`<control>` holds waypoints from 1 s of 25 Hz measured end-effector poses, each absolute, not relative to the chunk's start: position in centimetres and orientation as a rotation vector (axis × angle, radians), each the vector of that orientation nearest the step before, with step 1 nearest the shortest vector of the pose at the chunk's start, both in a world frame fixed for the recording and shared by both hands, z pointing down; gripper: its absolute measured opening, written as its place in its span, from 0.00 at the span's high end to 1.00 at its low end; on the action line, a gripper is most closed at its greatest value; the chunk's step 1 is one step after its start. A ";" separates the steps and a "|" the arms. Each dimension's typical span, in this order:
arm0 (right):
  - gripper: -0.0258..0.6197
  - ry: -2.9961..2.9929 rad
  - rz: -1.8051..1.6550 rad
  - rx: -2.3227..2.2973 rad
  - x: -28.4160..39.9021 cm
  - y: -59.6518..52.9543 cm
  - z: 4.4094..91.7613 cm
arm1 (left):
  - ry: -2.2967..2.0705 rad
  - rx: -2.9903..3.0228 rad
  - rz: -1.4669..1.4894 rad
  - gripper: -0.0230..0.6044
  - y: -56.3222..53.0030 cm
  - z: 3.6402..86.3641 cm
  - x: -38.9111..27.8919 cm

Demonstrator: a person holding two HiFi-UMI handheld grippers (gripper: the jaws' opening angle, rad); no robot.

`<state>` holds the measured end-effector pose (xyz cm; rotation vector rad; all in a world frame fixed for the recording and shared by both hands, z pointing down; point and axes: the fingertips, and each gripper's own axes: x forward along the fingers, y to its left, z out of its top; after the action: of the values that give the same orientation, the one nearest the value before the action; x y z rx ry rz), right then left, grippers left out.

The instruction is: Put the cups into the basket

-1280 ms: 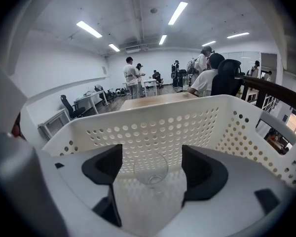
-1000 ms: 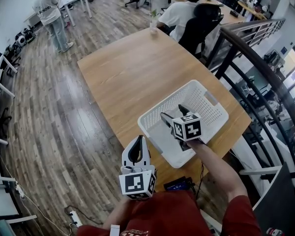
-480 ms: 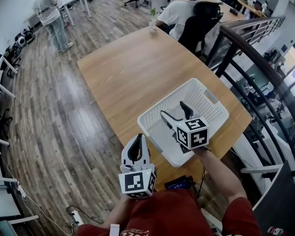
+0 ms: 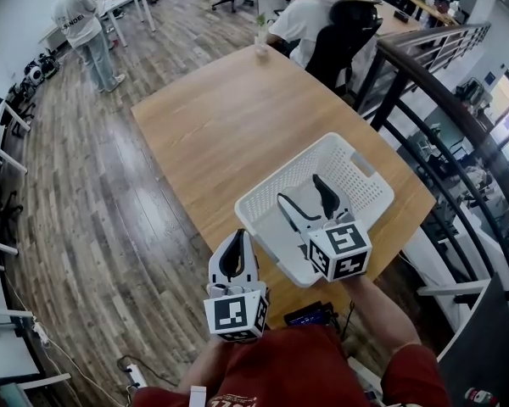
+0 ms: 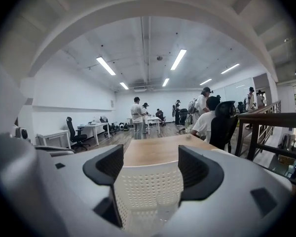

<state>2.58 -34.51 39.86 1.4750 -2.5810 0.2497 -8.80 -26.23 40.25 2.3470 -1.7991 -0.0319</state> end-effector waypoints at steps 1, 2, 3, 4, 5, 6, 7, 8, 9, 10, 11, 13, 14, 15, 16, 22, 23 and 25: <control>0.42 -2.588 0.231 1.492 2.7 -34.1 39.5 | -1.800 2.347 -0.032 0.95 -26.2 40.2 -8.8; 0.42 -2.593 0.210 1.502 2.8 -33.7 39.2 | -1.801 2.347 -0.032 0.95 -26.2 40.2 -8.8; 0.42 -2.597 0.190 1.508 2.8 -33.2 38.9 | -1.802 2.346 -0.033 0.95 -26.2 40.1 -8.8; 0.42 -2.601 0.171 1.512 2.8 -32.8 38.6 | -1.804 2.345 -0.036 0.95 -26.2 40.0 -8.8; 0.43 -2.605 0.154 1.519 2.8 -32.3 38.4 | -1.804 2.345 -0.039 0.95 -26.3 39.9 -8.8; 0.44 -2.609 0.138 1.529 2.8 -31.8 38.1 | -1.804 2.346 -0.040 0.95 -26.3 39.8 -8.8; 0.48 -2.614 0.122 1.545 2.9 -31.3 37.8 | -1.804 2.348 -0.040 0.95 -26.3 39.7 -8.7; 0.52 -2.619 0.108 1.564 3.0 -30.9 37.4 | -1.804 2.350 -0.040 0.95 -26.2 39.7 -8.7; 0.54 -2.624 0.098 1.586 3.2 -30.5 37.1 | -1.803 2.351 -0.040 0.95 -26.2 39.7 -8.6; 0.55 -2.629 0.090 1.609 3.4 -30.1 36.8 | -1.802 2.352 -0.040 0.95 -26.2 39.7 -8.5; 0.58 -2.635 0.084 1.632 3.6 -29.8 36.5 | -1.802 2.352 -0.040 0.95 -26.3 39.7 -8.5; 0.60 -2.638 0.069 1.662 4.0 -29.2 36.2 | -1.797 2.356 -0.039 0.95 -26.4 39.8 -8.3; 0.61 -2.638 0.064 1.669 4.1 -28.9 36.1 | -1.794 2.359 -0.039 0.95 -26.4 39.8 -8.2; 0.61 -2.639 0.063 1.671 4.2 -28.8 36.1 | -1.791 2.362 -0.039 0.95 -26.5 39.8 -8.1; 0.62 -2.641 0.065 1.670 4.2 -28.6 36.1 | -1.789 2.363 -0.039 0.95 -26.5 39.7 -8.1; 0.65 -2.654 0.021 1.673 4.7 -27.7 35.1 | -1.783 2.366 -0.045 0.95 -26.4 39.6 -7.8; 0.66 -2.656 0.013 1.679 4.7 -27.5 35.0 | -1.782 2.363 -0.046 0.95 -26.5 39.6 -7.7; 0.67 -2.659 0.003 1.688 4.7 -27.2 34.8 | -1.779 2.363 -0.051 0.95 -26.5 39.6 -7.6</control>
<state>4.69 -27.18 34.84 1.6878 -2.6594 0.0028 -7.61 -26.52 39.61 2.3629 -1.7789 -0.0510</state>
